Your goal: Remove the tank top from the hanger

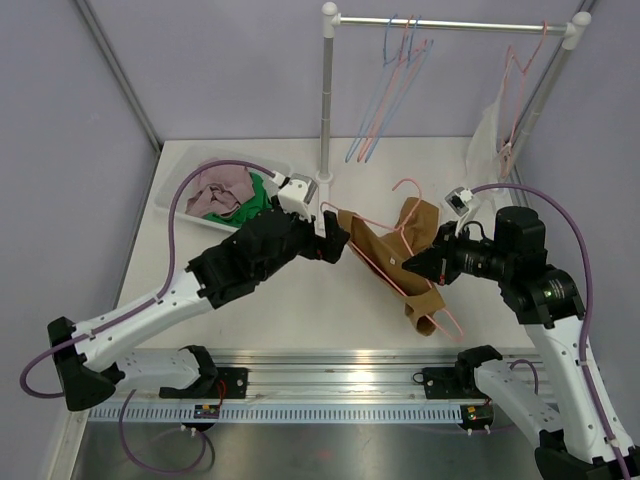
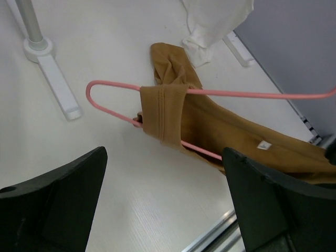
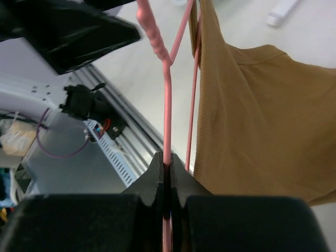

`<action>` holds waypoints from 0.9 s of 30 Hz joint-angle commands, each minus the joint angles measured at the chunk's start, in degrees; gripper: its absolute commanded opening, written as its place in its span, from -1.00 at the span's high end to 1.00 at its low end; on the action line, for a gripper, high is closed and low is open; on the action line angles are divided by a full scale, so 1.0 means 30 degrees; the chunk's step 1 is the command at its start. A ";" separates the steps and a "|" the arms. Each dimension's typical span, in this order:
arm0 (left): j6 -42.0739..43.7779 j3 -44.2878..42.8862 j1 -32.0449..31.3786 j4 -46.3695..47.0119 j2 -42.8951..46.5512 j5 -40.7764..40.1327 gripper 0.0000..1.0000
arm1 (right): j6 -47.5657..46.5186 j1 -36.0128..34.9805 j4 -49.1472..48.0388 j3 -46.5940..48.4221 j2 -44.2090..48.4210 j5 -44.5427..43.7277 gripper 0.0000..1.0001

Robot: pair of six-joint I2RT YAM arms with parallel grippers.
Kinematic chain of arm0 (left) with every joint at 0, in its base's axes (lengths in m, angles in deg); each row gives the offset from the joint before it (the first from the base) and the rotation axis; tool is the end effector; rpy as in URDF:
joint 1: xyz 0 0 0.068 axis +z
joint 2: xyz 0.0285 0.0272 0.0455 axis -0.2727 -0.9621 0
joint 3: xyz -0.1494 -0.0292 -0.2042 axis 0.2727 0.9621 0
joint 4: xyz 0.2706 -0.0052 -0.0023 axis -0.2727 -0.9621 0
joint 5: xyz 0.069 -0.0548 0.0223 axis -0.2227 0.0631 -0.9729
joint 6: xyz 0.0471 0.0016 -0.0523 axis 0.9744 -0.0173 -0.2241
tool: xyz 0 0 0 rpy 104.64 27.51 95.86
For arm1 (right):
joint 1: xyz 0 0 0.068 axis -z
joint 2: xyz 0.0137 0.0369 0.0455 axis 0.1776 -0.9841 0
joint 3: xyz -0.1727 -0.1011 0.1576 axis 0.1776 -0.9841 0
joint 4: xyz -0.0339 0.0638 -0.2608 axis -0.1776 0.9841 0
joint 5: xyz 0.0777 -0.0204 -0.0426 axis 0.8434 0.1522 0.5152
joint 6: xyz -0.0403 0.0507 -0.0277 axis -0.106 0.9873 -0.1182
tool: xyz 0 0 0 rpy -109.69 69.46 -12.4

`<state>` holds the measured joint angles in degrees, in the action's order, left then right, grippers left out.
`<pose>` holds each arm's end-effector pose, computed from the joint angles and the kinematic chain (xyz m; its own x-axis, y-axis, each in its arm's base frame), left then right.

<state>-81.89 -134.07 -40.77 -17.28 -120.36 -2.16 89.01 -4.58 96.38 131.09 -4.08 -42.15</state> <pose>0.1739 -0.2337 0.3560 -0.4069 -0.0791 -0.9100 0.5314 0.7898 -0.3063 0.1543 0.0790 0.3673 -0.5905 -0.0071 -0.8070 -0.6425 0.6093 0.4648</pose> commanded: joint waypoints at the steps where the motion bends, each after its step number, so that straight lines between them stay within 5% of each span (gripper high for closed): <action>1: 0.0883 -0.0160 -0.0060 0.2617 -0.0757 -0.1711 -0.82 | 0.0636 -0.0307 -0.2431 0.0123 0.0336 0.3680 1.00; 8: 0.1383 0.0074 -0.0059 0.2882 -0.1463 -0.2237 -0.22 | 0.1194 -0.0542 -0.3281 -0.0112 0.0365 0.4680 1.00; 13: 0.1266 -0.0219 -0.0060 0.1947 -0.1582 -0.3232 0.80 | 0.0785 -0.0601 -0.2873 0.0151 0.0308 0.4097 1.00; 20: -0.0283 0.0073 0.0522 -0.0806 -0.0207 -0.6569 1.00 | -0.0620 -0.1566 -0.1175 0.0736 -0.0659 0.2339 1.00; 27: -0.0697 0.1743 0.3511 -0.2097 0.2957 -0.4585 0.85 | -0.0945 -0.2095 -0.1258 0.0944 -0.0778 0.1925 1.00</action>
<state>-83.07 -129.53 -33.67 -23.12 -115.55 -13.33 86.95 -10.35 92.18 131.53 -7.21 -36.23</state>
